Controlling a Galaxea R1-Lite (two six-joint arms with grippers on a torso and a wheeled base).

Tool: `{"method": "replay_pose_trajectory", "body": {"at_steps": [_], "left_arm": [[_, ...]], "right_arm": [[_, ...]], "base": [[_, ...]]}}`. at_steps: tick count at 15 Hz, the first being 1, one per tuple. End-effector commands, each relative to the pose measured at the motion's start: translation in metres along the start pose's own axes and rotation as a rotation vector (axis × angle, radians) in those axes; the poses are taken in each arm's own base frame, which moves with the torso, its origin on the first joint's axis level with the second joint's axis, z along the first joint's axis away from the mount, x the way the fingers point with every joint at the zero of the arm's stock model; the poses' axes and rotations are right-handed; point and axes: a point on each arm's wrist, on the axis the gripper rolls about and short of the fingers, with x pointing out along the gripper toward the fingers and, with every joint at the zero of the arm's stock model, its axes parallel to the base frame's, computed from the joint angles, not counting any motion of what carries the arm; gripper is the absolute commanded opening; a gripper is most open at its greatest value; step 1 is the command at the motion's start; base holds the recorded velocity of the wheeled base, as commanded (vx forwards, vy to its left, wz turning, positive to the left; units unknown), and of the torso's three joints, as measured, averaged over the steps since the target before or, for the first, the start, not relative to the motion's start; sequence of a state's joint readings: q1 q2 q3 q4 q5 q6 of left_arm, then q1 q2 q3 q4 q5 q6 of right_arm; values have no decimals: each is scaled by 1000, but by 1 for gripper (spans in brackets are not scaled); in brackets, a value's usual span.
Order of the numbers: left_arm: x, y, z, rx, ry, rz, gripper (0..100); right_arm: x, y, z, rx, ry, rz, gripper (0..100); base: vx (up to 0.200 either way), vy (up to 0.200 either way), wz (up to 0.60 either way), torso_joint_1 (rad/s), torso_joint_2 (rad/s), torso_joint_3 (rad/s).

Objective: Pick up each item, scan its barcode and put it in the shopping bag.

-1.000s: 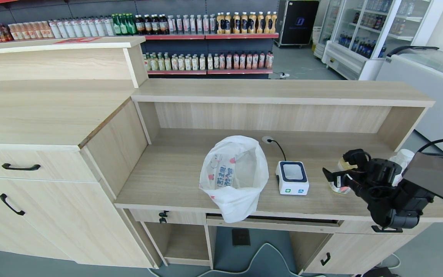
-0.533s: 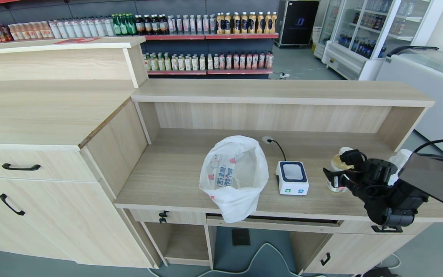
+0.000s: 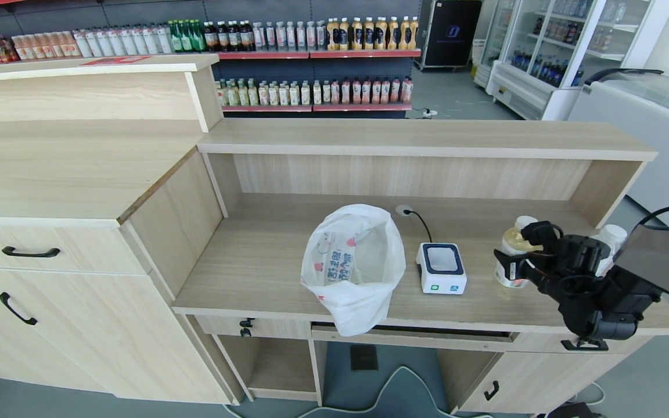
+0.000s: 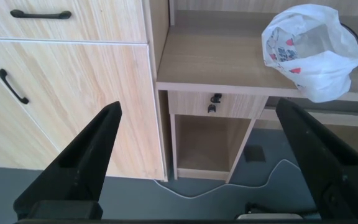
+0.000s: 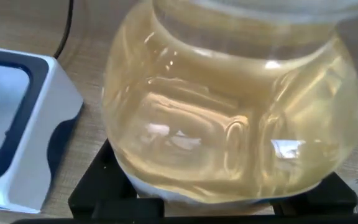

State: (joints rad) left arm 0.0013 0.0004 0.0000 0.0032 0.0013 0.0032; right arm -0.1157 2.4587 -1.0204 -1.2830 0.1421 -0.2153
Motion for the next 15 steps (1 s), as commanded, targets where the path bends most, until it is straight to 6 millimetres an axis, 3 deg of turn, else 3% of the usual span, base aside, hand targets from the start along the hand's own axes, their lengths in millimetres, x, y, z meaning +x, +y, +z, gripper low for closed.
{"method": "replay_pose_trajectory", "body": {"at_steps": [1, 2, 4, 7, 8, 9, 11, 15], "left_arm": [[0, 0, 0, 0, -1, 1, 100], [0, 0, 0, 0, -1, 1, 100], [0, 0, 0, 0, -1, 1, 100], [0, 0, 0, 0, -1, 1, 100], [0, 0, 0, 0, -1, 1, 100], [0, 0, 0, 0, -1, 1, 100], [0, 0, 0, 0, -1, 1, 100], [0, 0, 0, 0, -1, 1, 100]], "right_arm": [[-21, -9, 48, 53, -64, 25, 0], [-30, -15, 60, 89, -61, 46, 0], [-75, -22, 110, 235, -85, 165, 0], [-142, -19, 178, 304, -148, 485, 0], [-158, -17, 189, 306, -154, 560, 0], [-187, -13, 206, 326, -145, 719, 0], [-225, -6, 223, 352, -123, 898, 0], [-289, 22, 238, 396, -69, 1153, 0]], "base": [[0, 0, 0, 0, 0, 0], [0, 0, 0, 0, 0, 0], [0, 0, 0, 0, 0, 0], [0, 0, 0, 0, 0, 0], [0, 0, 0, 0, 0, 0], [0, 0, 0, 0, 0, 0], [0, 0, 0, 0, 0, 0], [0, 0, 0, 0, 0, 0]]}}
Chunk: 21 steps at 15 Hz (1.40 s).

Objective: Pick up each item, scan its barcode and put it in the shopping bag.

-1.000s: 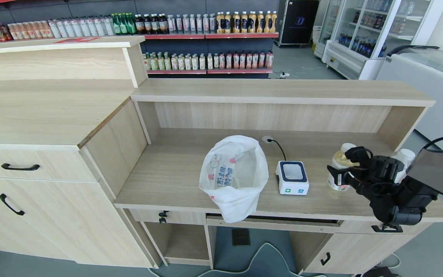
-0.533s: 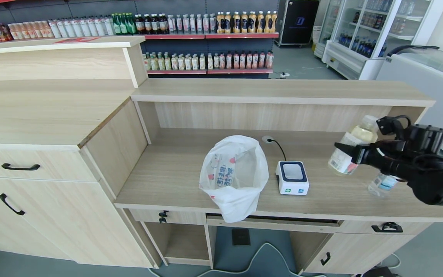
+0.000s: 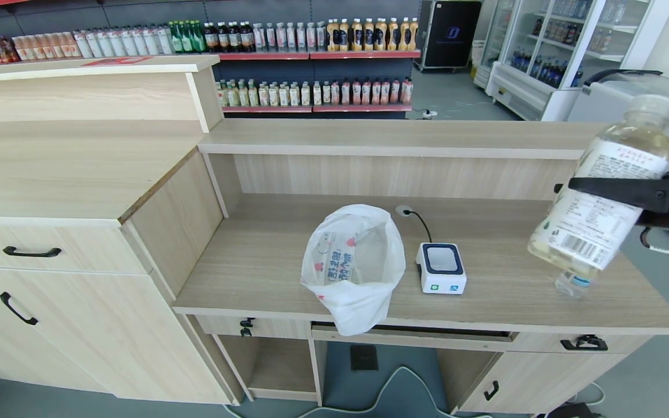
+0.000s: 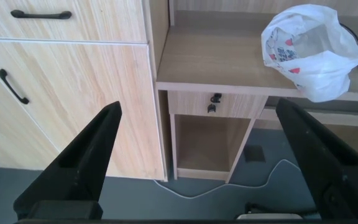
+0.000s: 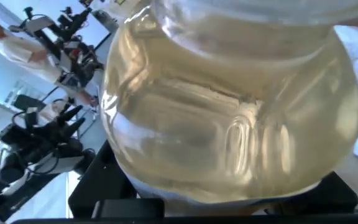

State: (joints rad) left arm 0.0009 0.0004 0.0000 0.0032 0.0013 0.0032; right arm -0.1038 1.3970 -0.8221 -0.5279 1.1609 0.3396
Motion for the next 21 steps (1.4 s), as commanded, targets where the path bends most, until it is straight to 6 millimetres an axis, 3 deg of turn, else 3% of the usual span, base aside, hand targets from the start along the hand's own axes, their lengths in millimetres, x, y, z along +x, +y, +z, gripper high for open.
{"method": "replay_pose_trajectory", "body": {"at_steps": [1, 5, 9, 21], "left_arm": [[0, 0, 0, 0, -1, 1, 100], [0, 0, 0, 0, -1, 1, 100], [0, 0, 0, 0, -1, 1, 100], [0, 0, 0, 0, -1, 1, 100]], "right_arm": [[-9, 71, 0, -23, 15, 161, 0], [-7, 95, -2, -10, 35, 255, 0], [-15, 112, -21, -9, 55, 307, 0], [-12, 109, -32, -36, 65, 304, 0]], "base": [[0, 0, 0, 0, 0, 0], [0, 0, 0, 0, 0, 0], [0, 0, 0, 0, 0, 0], [0, 0, 0, 0, 0, 0]]}}
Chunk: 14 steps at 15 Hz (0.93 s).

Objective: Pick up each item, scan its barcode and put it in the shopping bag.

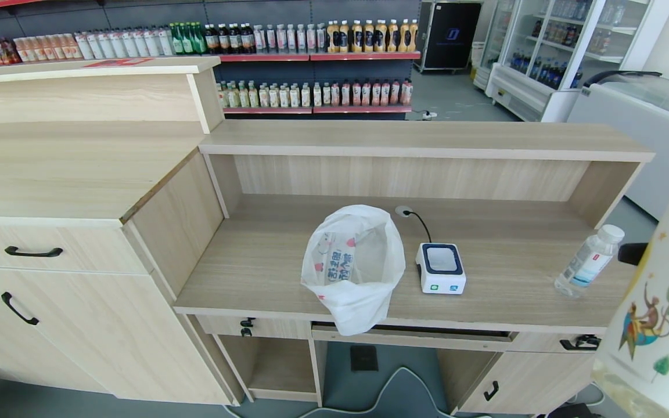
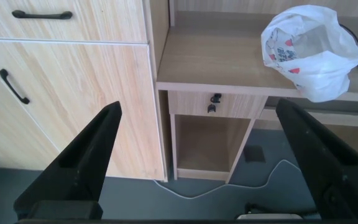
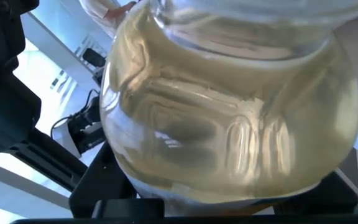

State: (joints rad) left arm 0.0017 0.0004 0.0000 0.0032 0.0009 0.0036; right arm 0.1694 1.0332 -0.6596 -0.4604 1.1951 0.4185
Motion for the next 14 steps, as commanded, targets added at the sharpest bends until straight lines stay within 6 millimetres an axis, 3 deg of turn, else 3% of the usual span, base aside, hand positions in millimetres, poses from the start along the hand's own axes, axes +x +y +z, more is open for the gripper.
{"method": "replay_pose_trajectory", "body": {"at_steps": [1, 9, 11, 12, 13, 14], "left_arm": [[0, 0, 0, -1, -1, 1, 100], [0, 0, 0, -1, -1, 1, 100], [0, 0, 0, -1, -1, 1, 100], [0, 0, 0, -1, -1, 1, 100], [0, 0, 0, -1, -1, 1, 100], [0, 0, 0, -1, -1, 1, 100]], "right_arm": [[1, -4, 0, 9, 3, -5, 0], [1, -16, 0, -20, -18, -93, 0], [1, -50, -2, -154, -34, -353, 0], [-9, -88, -8, -324, 33, -699, 0], [-19, -110, -12, -413, 110, -884, 0], [-30, -127, -14, -495, 125, -945, 0]], "base": [[0, 0, 0, 0, 0, 0], [0, 0, 0, 0, 0, 0], [0, 0, 0, 0, 0, 0], [0, 0, 0, 0, 0, 0], [0, 0, 0, 0, 0, 0], [0, 0, 0, 0, 0, 0]]}}
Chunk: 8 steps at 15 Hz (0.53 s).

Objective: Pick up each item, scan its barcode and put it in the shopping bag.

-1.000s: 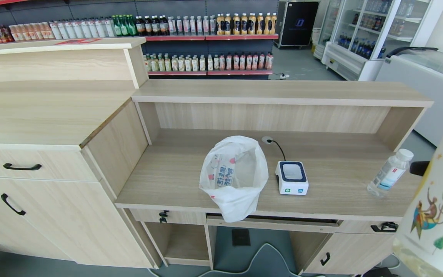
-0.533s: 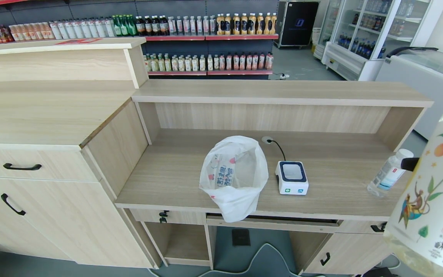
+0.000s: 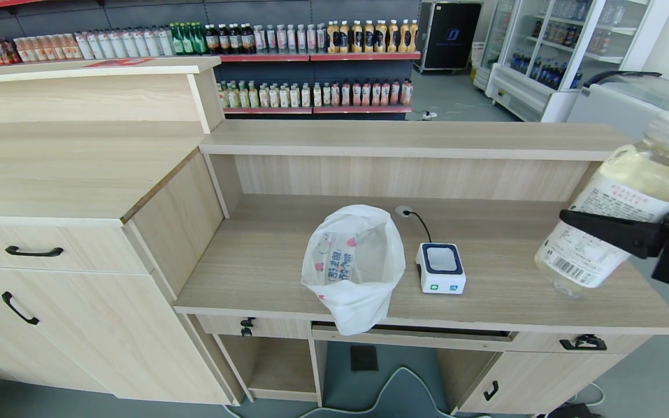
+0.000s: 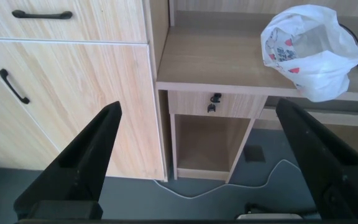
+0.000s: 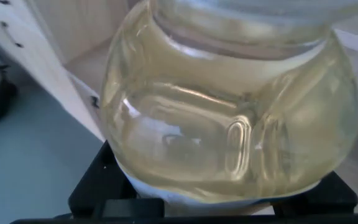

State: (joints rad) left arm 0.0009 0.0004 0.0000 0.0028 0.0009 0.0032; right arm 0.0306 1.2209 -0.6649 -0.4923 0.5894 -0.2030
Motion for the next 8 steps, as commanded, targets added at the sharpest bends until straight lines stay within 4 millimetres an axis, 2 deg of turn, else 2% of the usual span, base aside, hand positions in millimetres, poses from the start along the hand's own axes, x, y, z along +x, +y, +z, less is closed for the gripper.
{"method": "replay_pose_trajectory", "body": {"at_steps": [1, 4, 8], "left_arm": [[0, 0, 0, 0, 0, 1, 100], [0, 0, 0, 0, 0, 1, 100], [0, 0, 0, 0, 0, 3, 100]], "right_arm": [[25, -52, -49, -153, 138, -194, 0], [25, -88, -70, -564, 238, -309, 0], [33, -109, -83, -776, 198, -366, 0]], "base": [[0, 0, 0, 0, 0, 0], [0, 0, 0, 0, 0, 0], [0, 0, 0, 0, 0, 0]]}}
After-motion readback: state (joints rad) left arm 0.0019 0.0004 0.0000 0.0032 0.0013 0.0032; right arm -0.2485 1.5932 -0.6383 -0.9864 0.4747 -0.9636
